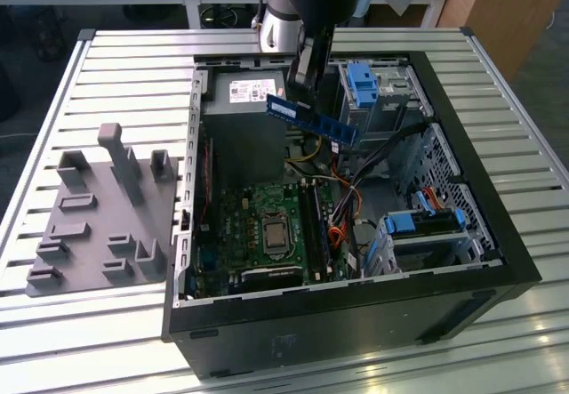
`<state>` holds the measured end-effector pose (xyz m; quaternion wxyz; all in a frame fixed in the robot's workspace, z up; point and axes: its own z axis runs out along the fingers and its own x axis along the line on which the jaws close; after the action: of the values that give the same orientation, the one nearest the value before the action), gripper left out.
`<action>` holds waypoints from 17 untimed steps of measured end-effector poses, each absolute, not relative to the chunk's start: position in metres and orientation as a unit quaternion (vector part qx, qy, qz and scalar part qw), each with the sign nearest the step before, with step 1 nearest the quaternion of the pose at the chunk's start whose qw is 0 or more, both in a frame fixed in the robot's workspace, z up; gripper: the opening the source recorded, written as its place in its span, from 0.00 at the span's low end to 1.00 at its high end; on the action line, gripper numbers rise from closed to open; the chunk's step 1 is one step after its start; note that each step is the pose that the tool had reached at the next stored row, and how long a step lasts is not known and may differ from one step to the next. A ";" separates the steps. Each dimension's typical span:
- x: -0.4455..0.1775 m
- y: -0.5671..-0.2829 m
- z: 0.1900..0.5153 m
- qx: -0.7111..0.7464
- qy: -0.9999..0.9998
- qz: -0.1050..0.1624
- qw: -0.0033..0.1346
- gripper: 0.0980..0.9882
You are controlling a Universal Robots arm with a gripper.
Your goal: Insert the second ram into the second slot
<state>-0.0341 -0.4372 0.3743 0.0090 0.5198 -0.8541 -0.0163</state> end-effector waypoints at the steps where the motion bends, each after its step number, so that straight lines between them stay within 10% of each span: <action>1: -0.034 -0.437 0.374 0.518 -0.855 -0.016 0.009 0.04; 17: -0.034 -0.437 0.374 0.485 -0.874 -0.017 0.008 0.04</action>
<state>-0.0341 -0.4372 0.3741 0.0084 0.4853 -0.8741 -0.0167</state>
